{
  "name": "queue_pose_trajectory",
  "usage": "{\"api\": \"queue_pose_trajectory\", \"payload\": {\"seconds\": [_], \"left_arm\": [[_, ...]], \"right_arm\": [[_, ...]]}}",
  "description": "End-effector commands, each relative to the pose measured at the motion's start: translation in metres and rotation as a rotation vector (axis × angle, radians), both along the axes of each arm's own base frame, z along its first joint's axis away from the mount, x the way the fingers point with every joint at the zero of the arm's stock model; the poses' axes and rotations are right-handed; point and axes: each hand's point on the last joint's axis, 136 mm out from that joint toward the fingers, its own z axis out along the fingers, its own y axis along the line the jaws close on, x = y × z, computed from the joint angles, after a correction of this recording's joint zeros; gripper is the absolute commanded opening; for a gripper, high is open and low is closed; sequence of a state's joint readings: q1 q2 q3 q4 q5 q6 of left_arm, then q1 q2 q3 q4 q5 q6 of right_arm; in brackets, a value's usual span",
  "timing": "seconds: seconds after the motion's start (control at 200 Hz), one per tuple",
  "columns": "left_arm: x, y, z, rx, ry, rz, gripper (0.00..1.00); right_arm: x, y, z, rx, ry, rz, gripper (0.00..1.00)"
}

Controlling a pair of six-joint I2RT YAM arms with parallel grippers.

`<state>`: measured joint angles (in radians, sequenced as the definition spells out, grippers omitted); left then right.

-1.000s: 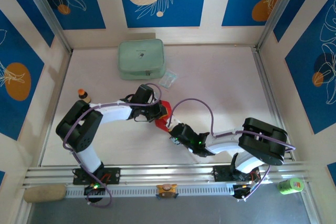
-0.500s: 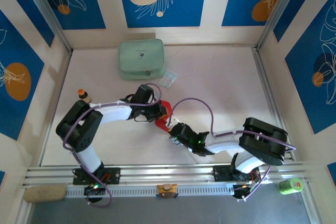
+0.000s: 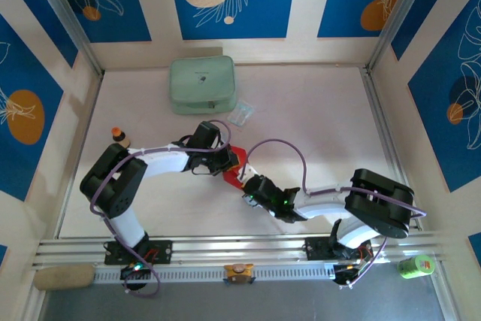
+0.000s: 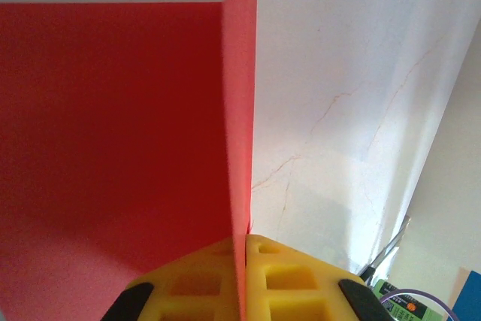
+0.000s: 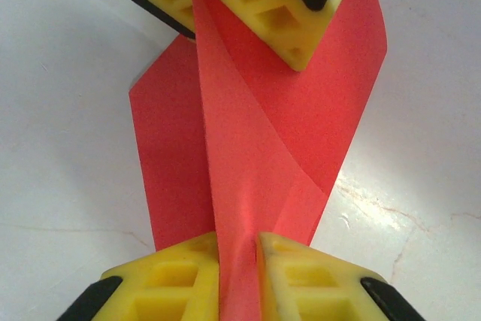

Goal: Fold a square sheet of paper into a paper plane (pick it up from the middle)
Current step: Fourth fold the wing at the center of the table.

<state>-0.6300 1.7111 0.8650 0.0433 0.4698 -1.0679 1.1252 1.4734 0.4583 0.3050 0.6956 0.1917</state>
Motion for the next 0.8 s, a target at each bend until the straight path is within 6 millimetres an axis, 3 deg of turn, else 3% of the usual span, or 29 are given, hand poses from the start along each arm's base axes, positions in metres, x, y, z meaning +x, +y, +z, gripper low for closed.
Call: {"api": "queue_pose_trajectory", "payload": {"seconds": [0.0,0.245,0.455,0.66,0.79], "left_arm": [[0.001,0.005,0.001,0.005,0.007,0.014,0.09],[0.004,0.006,0.012,0.001,-0.033,0.02,0.26],[0.003,0.009,0.01,0.015,-0.031,0.026,0.25],[0.004,0.01,0.007,0.042,-0.027,0.016,0.31],[0.005,0.011,0.004,0.053,-0.018,0.014,0.25]], "right_arm": [[0.004,0.005,0.009,0.032,0.003,-0.017,0.17],[-0.001,0.008,0.005,0.087,0.085,-0.035,0.13],[0.0,0.005,0.007,0.119,0.094,-0.056,0.16],[0.0,-0.001,0.007,0.121,0.096,-0.057,0.15],[-0.001,-0.001,0.008,0.118,0.1,-0.055,0.16]]}}
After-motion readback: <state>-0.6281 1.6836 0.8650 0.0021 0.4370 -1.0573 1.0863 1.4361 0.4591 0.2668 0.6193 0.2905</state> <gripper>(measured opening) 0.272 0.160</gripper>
